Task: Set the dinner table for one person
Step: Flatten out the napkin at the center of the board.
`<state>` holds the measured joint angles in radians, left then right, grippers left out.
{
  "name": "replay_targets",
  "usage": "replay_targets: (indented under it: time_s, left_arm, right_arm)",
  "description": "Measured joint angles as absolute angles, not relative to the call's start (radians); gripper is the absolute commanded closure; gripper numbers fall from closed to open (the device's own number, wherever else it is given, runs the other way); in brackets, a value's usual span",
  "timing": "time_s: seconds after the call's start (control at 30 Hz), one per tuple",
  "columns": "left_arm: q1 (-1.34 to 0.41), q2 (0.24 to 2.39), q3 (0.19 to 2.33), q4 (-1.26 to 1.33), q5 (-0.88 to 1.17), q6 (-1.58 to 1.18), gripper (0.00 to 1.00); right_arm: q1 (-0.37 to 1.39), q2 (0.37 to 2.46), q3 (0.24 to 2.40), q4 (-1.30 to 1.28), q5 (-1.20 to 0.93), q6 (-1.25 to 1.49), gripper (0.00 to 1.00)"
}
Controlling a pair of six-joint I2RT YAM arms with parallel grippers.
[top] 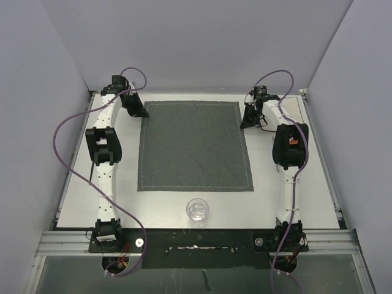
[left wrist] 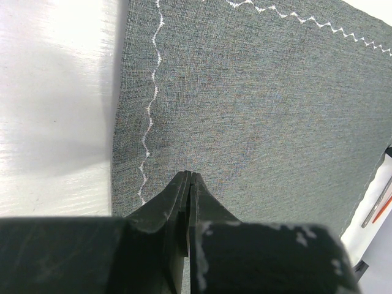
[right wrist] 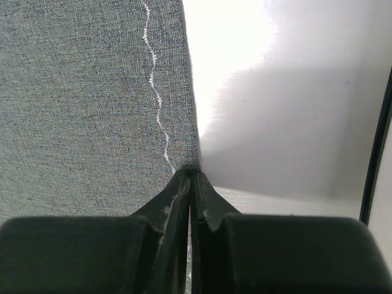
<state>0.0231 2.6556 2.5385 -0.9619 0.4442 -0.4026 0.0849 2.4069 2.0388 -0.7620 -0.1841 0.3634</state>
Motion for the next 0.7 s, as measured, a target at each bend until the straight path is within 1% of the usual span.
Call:
replay_targets:
  time_s: [0.4,0.7]
  left_arm:
    - [0.023,2.656,2.525,-0.962,0.441,-0.398,1.0]
    - [0.023,2.656,2.516,-0.965,0.441,-0.398,1.0]
  right_arm:
    - [0.072,2.374,1.979,-0.73,-0.184,0.375,1.0]
    - [0.063,2.369,1.972,-0.731,-0.188,0.373,1.0]
